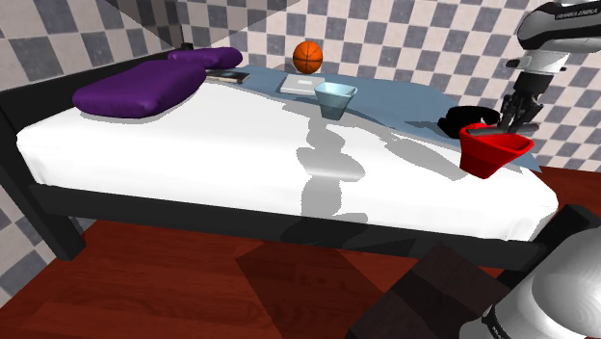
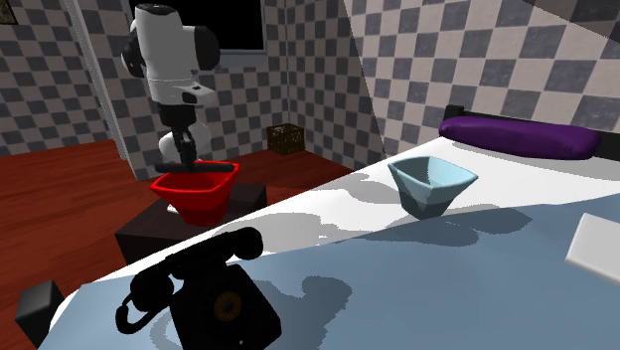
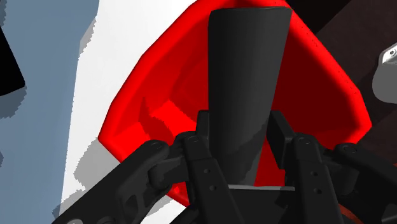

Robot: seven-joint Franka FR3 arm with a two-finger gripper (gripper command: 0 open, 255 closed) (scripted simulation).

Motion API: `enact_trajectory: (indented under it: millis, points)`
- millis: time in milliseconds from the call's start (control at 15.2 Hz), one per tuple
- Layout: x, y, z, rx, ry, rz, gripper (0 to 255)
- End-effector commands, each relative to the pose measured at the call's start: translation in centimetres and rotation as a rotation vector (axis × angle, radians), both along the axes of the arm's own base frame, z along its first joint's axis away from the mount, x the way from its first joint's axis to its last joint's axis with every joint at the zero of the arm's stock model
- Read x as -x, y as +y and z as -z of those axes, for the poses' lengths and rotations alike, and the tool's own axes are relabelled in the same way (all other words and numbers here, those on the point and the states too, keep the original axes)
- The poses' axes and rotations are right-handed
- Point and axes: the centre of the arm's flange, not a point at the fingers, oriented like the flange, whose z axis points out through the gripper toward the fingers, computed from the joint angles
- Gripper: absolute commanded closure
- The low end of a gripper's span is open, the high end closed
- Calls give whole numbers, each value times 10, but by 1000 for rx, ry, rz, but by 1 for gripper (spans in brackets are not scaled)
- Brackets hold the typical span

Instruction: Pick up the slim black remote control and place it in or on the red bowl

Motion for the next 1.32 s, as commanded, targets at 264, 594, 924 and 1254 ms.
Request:
enact_trajectory:
  millis: [264,594,924,1254]
  points:
    - [0,2,19,0,-1,-1,255]
    - [0,2,19,0,-1,-1,255]
    - [1,2,18,0,-1,-1,0]
    - [-3,-1,-31,0,-1,-1,0]
